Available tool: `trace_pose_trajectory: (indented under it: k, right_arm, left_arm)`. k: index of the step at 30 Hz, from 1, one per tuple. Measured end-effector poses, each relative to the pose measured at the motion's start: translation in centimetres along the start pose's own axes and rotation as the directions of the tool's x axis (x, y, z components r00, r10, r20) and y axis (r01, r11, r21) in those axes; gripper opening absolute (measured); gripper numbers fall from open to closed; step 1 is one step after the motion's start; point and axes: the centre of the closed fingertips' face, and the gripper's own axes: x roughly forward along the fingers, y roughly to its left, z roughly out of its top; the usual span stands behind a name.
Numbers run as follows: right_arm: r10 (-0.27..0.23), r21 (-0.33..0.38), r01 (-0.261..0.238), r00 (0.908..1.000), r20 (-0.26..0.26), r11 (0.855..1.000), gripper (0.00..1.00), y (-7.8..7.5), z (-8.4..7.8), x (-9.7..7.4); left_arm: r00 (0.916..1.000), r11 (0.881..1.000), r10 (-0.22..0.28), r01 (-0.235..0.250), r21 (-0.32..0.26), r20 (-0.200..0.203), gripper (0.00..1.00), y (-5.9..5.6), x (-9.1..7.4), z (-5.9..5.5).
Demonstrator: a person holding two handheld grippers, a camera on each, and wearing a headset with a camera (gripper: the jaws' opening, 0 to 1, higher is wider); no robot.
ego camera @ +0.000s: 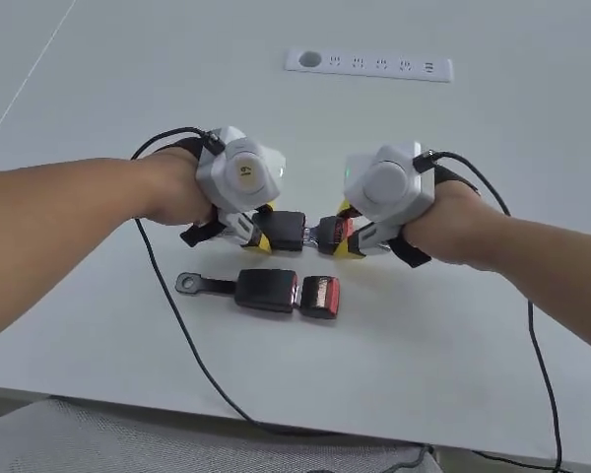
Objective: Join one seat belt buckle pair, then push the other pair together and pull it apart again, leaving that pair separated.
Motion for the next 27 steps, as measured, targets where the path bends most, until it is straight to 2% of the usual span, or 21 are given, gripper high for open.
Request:
trace_pose_trajectory:
  k: [5, 6, 12, 15, 27]
  right_arm:
    - [-0.003, 0.004, 0.003, 0.9999, 0.012, 1.0, 0.28, 0.3, 0.8, 0.0]
    - [-0.003, 0.003, 0.003, 0.9999, 0.014, 1.0, 0.28, 0.1, 0.7, 0.5]
    - [-0.002, 0.001, 0.002, 0.9999, 0.011, 1.0, 0.27, 0.0, 0.9, 0.6]
    - [0.003, 0.008, -0.003, 1.0, 0.008, 1.0, 0.27, 0.2, 1.5, 0.3]
    - [0.004, -0.004, -0.004, 1.0, -0.001, 1.0, 0.28, 0.2, 1.2, 0.8]
  left_arm:
    - [1.0, 1.0, -0.002, 0.002, 0.003, -0.003, 0.32, 0.0, 0.0, 0.0]
    - [1.0, 1.0, -0.001, 0.001, 0.003, -0.003, 0.32, 0.0, 0.0, -0.1]
    - [1.0, 1.0, 0.002, -0.002, -0.003, 0.001, 0.32, 0.0, 0.0, -0.1]
    - [1.0, 1.0, 0.002, -0.002, -0.001, -0.006, 0.31, 0.0, 0.0, 0.0]
    - [1.0, 1.0, 0.006, -0.006, -0.015, -0.004, 0.31, 0.3, 0.3, -0.4]
